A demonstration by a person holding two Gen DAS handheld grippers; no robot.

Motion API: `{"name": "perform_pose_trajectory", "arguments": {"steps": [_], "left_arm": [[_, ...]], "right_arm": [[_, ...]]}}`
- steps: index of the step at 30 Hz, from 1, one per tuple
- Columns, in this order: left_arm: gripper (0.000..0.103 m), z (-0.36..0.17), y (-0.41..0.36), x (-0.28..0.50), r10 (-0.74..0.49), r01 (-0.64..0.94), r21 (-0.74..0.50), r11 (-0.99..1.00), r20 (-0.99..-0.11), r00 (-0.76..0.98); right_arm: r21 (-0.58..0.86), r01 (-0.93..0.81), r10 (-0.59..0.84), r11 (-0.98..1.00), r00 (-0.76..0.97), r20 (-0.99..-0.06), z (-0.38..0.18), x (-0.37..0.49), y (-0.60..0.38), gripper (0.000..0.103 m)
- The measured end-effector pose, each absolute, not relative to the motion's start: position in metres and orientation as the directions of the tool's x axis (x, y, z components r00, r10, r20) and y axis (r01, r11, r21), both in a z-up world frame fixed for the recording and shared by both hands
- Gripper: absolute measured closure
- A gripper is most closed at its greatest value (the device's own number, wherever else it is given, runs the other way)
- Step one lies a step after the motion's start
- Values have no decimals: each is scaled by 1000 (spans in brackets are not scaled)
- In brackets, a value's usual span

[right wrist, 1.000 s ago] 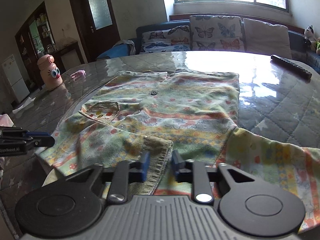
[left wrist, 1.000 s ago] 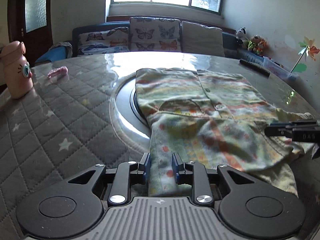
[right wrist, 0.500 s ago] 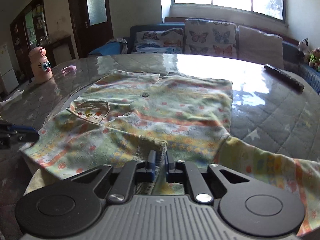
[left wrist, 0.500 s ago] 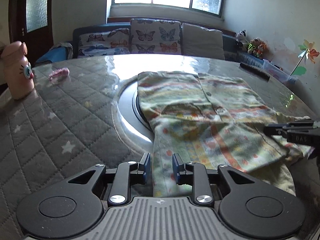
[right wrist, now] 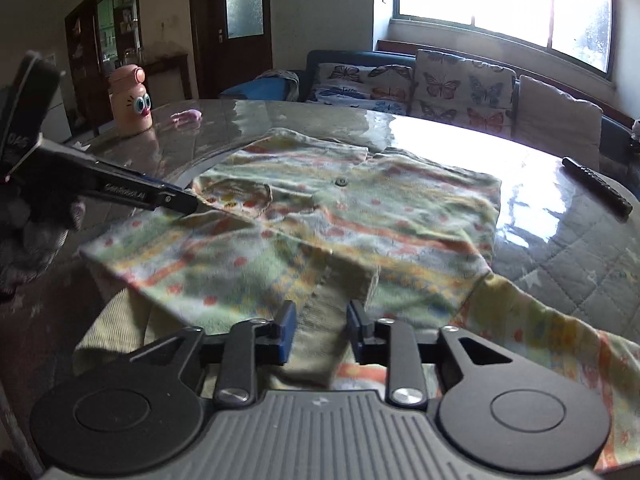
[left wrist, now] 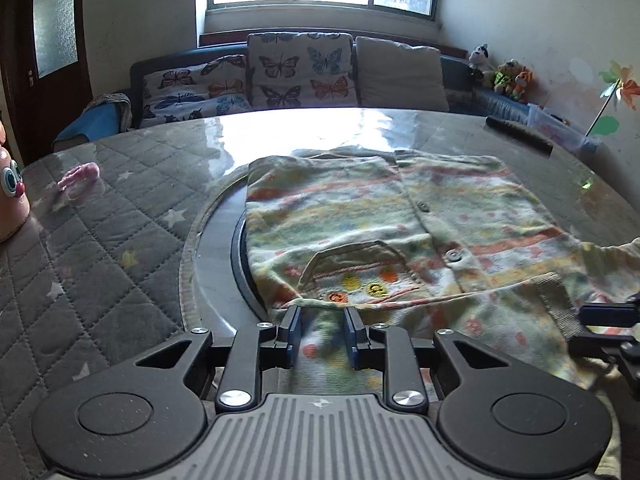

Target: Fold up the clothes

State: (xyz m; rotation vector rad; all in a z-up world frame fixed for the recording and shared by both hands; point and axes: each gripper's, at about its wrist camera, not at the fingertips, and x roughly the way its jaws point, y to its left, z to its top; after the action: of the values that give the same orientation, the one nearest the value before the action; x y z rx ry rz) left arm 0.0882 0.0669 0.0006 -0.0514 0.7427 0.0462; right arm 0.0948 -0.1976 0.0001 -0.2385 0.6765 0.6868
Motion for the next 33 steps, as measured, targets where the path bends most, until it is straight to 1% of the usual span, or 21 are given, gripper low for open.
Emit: {"name": "perform_pose_trajectory", "arguments": {"steps": [4, 5, 6, 7, 9, 10, 11, 12, 13, 14, 15, 17, 18, 19, 20, 23, 26, 28, 30, 31, 33], "left_arm": [[78, 4, 66, 84, 34, -69, -26, 997, -670, 742], [77, 5, 65, 82, 37, -72, -26, 997, -666, 745], [77, 7, 65, 80, 36, -73, -28, 997, -662, 748], [76, 9, 63, 78, 34, -72, -30, 997, -658, 752], [64, 14, 59, 73, 36, -70, -26, 997, -645, 763], [53, 16, 57, 70, 38, -69, -24, 997, -637, 770], [50, 18, 55, 67, 39, -67, -21, 998, -629, 776], [49, 21, 52, 65, 38, -65, -21, 998, -623, 782], [45, 23, 50, 63, 37, -65, -23, 998, -618, 786], [38, 25, 49, 61, 37, -66, -25, 998, -613, 789], [34, 26, 47, 59, 40, -68, -24, 997, -607, 794], [23, 29, 45, 56, 52, -74, -12, 997, -596, 801], [20, 30, 43, 54, 56, -76, -8, 997, -591, 805], [14, 31, 42, 53, 59, -76, -5, 997, -587, 807], [9, 32, 41, 51, 61, -77, -2, 997, -583, 810], [2, 35, 38, 47, 67, -78, 6, 997, -574, 816], [0, 37, 36, 46, 68, -77, 8, 997, -570, 819], [0, 38, 34, 45, 68, -76, 10, 997, -570, 819], [0, 38, 32, 44, 67, -75, 10, 997, -571, 818], [0, 38, 32, 44, 66, -75, 8, 997, -573, 817], [0, 37, 32, 45, 64, -77, 2, 997, -578, 814]], "right_arm": [[31, -624, 497, 781, 590, -636, 4, 90, -216, 65], [37, -605, 489, 795, 603, -630, 5, 89, -224, 63], [39, -581, 474, 813, 622, -624, 7, 88, -233, 57], [40, -554, 456, 832, 640, -618, 8, 88, -242, 55], [41, -490, 409, 871, 677, -612, 8, 88, -262, 53], [42, -455, 383, 890, 692, -611, 7, 89, -273, 52], [41, -416, 353, 908, 709, -610, 6, 91, -284, 47], [39, -377, 321, 925, 725, -609, 5, 93, -296, 44], [37, -337, 289, 941, 740, -607, 4, 95, -307, 44], [35, -296, 256, 955, 753, -606, 3, 97, -319, 43], [33, -254, 222, 967, 765, -604, 2, 99, -331, 43], [35, -166, 154, 985, 783, -603, -3, 104, -354, 43], [37, -125, 122, 991, 789, -602, -5, 106, -365, 43], [38, -85, 91, 996, 794, -601, -7, 107, -376, 43], [42, -50, 66, 998, 798, -599, -9, 108, -385, 44], [50, 28, 7, 998, 803, -596, -13, 112, -409, 46], [52, 80, -32, 995, 795, -605, -18, 118, -426, 49], [83, 99, -29, 992, 792, -610, -20, 122, -434, 53], [89, 107, -31, 990, 794, -607, -21, 122, -437, 60], [91, 110, -33, 990, 795, -606, -21, 122, -438, 62], [86, 108, -35, 990, 797, -602, -22, 121, -437, 72]]}}
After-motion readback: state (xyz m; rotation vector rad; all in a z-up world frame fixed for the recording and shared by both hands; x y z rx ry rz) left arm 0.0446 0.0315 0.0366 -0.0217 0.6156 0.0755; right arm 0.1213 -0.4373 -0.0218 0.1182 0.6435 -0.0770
